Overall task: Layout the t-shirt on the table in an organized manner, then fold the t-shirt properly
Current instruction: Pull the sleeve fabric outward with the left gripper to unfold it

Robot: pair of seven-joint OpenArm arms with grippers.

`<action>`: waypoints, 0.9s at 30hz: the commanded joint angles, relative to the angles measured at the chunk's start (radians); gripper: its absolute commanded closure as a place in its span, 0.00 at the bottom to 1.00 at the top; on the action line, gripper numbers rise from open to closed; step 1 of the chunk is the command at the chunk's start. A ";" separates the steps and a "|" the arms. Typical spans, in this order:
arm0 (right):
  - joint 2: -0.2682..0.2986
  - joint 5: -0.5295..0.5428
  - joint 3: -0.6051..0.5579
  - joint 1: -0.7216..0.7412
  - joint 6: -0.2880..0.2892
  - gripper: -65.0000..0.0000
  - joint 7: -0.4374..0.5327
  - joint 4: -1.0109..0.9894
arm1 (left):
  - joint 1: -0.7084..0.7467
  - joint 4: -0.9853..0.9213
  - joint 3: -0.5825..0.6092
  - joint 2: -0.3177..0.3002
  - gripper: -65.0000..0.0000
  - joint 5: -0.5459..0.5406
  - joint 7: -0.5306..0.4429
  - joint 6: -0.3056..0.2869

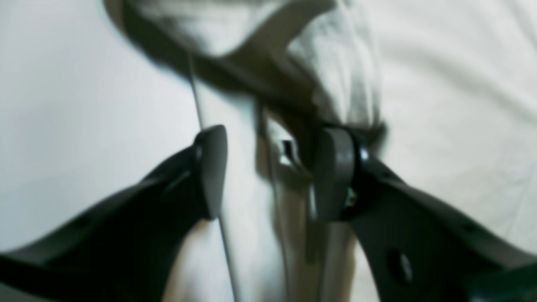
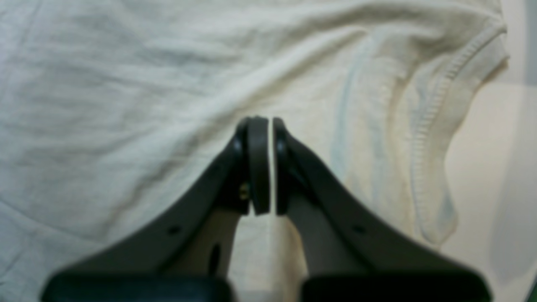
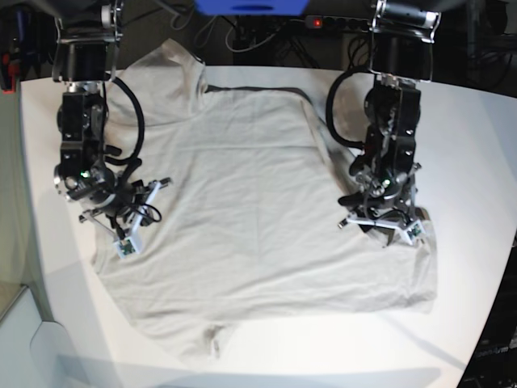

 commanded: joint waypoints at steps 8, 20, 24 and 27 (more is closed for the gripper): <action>0.008 0.005 0.002 0.024 -0.006 0.98 0.019 0.013 | -0.019 0.015 0.000 -0.002 0.52 0.005 -0.018 0.020; 0.008 0.004 0.002 0.024 -0.006 0.98 0.019 0.013 | -0.019 0.015 0.000 -0.002 0.53 0.005 -0.018 0.020; 0.008 0.004 0.002 0.022 -0.006 0.98 0.017 0.013 | -0.019 0.015 -0.001 -0.006 0.78 0.005 -0.018 0.020; 0.008 0.004 0.002 0.021 -0.006 0.98 0.017 0.013 | -0.019 0.021 -0.004 -0.008 0.91 0.000 -0.018 0.020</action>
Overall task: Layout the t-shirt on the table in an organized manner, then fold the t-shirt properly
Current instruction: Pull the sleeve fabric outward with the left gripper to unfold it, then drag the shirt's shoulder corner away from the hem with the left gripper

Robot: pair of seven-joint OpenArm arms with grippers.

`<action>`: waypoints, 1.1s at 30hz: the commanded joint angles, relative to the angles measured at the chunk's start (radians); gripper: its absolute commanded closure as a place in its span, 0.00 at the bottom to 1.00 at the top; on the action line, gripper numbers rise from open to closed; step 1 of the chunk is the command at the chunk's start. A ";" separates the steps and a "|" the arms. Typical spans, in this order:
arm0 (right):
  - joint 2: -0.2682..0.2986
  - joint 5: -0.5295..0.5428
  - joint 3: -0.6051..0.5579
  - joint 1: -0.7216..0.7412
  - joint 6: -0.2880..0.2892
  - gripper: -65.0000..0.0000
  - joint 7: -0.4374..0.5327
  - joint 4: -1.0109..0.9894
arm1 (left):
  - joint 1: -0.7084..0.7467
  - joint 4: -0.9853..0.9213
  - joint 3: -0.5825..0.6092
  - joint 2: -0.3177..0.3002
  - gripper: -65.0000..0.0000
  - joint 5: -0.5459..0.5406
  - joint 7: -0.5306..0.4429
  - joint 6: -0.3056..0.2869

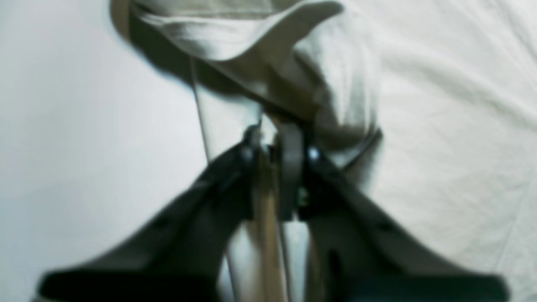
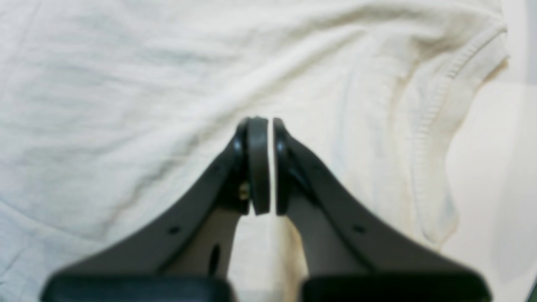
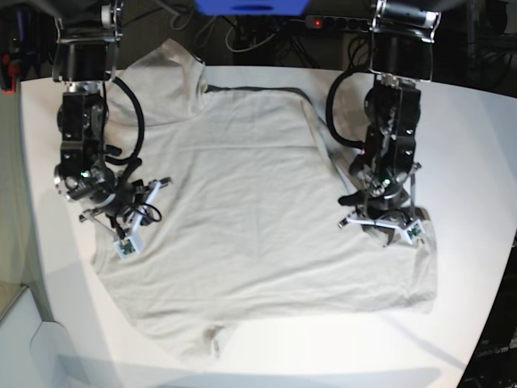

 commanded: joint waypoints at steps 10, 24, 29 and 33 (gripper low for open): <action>0.008 0.002 0.002 0.021 -0.007 0.98 0.017 0.015 | 0.006 0.109 -0.005 -0.007 0.99 0.004 -0.018 0.020; 0.008 0.002 0.002 0.018 -0.007 0.98 0.016 0.015 | 0.082 0.201 -0.007 -0.034 1.00 -0.002 -0.018 0.023; 0.008 0.002 0.002 0.018 -0.007 0.98 0.016 0.013 | 0.131 0.244 -0.010 -0.039 1.00 -0.003 -0.018 0.023; 0.007 0.002 0.002 0.018 -0.007 0.98 0.016 0.013 | 0.184 0.294 -0.068 -0.037 1.00 -0.003 -0.018 0.023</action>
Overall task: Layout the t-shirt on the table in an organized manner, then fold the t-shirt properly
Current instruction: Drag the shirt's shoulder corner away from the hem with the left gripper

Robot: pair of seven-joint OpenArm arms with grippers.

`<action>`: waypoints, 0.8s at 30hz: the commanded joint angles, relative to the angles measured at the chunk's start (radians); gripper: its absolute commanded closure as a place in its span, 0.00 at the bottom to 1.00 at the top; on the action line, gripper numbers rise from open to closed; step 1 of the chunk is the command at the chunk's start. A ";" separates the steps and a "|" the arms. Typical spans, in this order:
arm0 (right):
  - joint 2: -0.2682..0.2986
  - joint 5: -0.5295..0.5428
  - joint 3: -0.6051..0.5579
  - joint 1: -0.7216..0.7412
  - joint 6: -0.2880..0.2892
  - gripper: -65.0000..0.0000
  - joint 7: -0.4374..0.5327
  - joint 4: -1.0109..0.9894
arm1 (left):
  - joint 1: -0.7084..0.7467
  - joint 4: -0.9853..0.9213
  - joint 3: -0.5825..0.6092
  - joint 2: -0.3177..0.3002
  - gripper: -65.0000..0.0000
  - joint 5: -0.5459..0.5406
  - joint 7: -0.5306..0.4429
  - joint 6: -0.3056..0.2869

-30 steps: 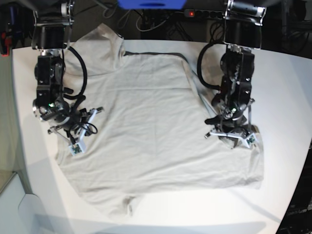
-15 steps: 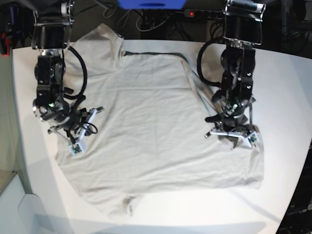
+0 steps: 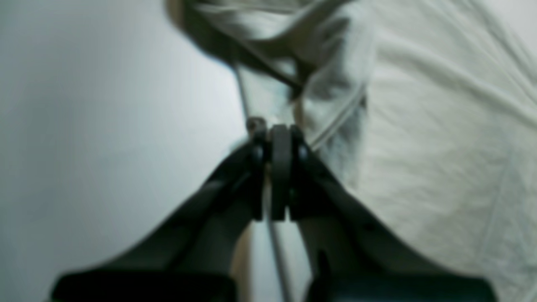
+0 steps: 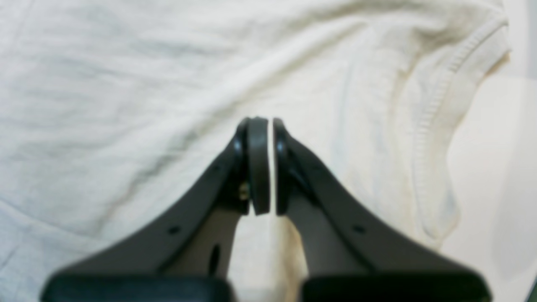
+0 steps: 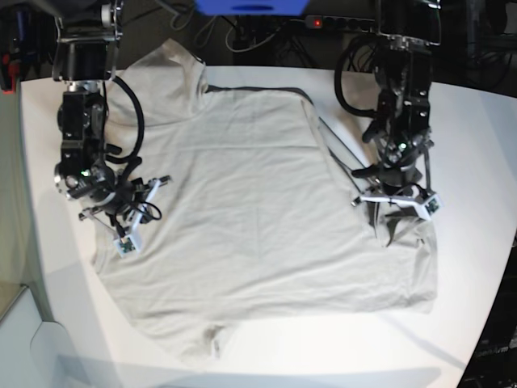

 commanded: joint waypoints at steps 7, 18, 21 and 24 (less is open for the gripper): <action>0.005 0.010 0.002 0.020 -0.007 0.98 0.017 0.016 | 0.137 0.189 -0.106 -0.007 1.00 0.003 -0.024 0.021; -0.024 0.009 0.001 0.001 -0.007 0.98 0.017 0.016 | 0.382 0.312 -0.324 -0.007 1.00 -0.165 -0.027 0.021; -0.025 0.009 0.001 0.001 -0.007 0.98 0.017 0.016 | 0.447 0.309 -0.371 -0.006 1.00 -0.202 -0.035 0.019; -0.027 0.009 0.001 0.001 -0.007 0.98 0.017 0.016 | 0.485 0.309 -0.405 -0.002 1.00 -0.210 -0.035 0.019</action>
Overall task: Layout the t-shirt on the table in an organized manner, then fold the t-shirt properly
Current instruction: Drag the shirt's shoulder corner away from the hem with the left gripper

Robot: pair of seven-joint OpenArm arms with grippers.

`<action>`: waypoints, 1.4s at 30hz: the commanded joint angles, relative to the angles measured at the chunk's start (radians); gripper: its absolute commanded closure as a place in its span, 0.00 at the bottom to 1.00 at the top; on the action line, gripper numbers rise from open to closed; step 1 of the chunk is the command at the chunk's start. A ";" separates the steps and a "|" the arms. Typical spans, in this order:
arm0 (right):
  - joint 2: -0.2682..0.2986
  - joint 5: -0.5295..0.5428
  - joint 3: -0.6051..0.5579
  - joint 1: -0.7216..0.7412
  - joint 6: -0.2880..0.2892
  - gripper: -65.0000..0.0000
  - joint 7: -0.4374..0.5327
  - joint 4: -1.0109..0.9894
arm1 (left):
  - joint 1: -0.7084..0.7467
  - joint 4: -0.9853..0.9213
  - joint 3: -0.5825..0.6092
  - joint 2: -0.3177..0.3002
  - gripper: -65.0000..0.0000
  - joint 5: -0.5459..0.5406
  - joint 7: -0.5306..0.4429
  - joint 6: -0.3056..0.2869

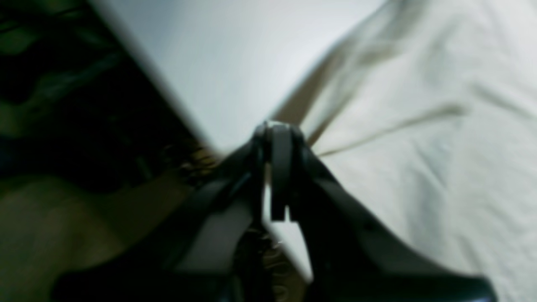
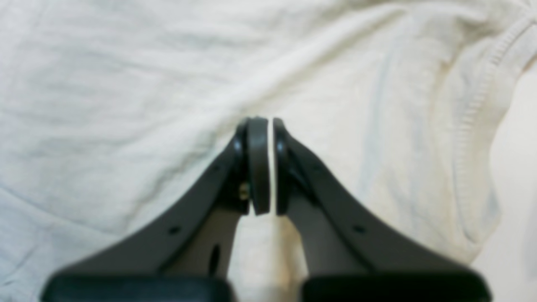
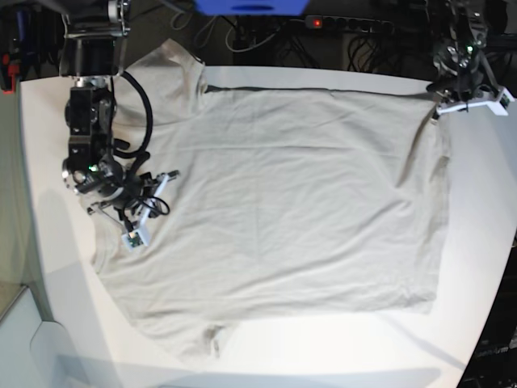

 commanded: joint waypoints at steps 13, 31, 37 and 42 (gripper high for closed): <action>-0.001 0.014 -0.059 0.020 -0.006 0.98 0.016 0.017 | 0.046 0.025 -0.066 -0.021 1.00 -0.005 -0.007 0.022; -0.001 0.014 -0.059 0.028 -0.006 0.98 0.018 0.017 | -0.115 -0.009 -0.057 -0.063 1.00 -0.005 0.200 0.022; -0.001 0.014 -0.059 0.028 -0.006 0.98 0.020 0.017 | -0.069 -0.001 -0.057 -0.063 0.99 -0.007 0.198 0.022; -0.010 0.014 -0.059 0.029 -0.006 0.98 0.020 0.017 | -0.044 -0.007 -0.058 -0.027 0.83 0.003 0.188 0.022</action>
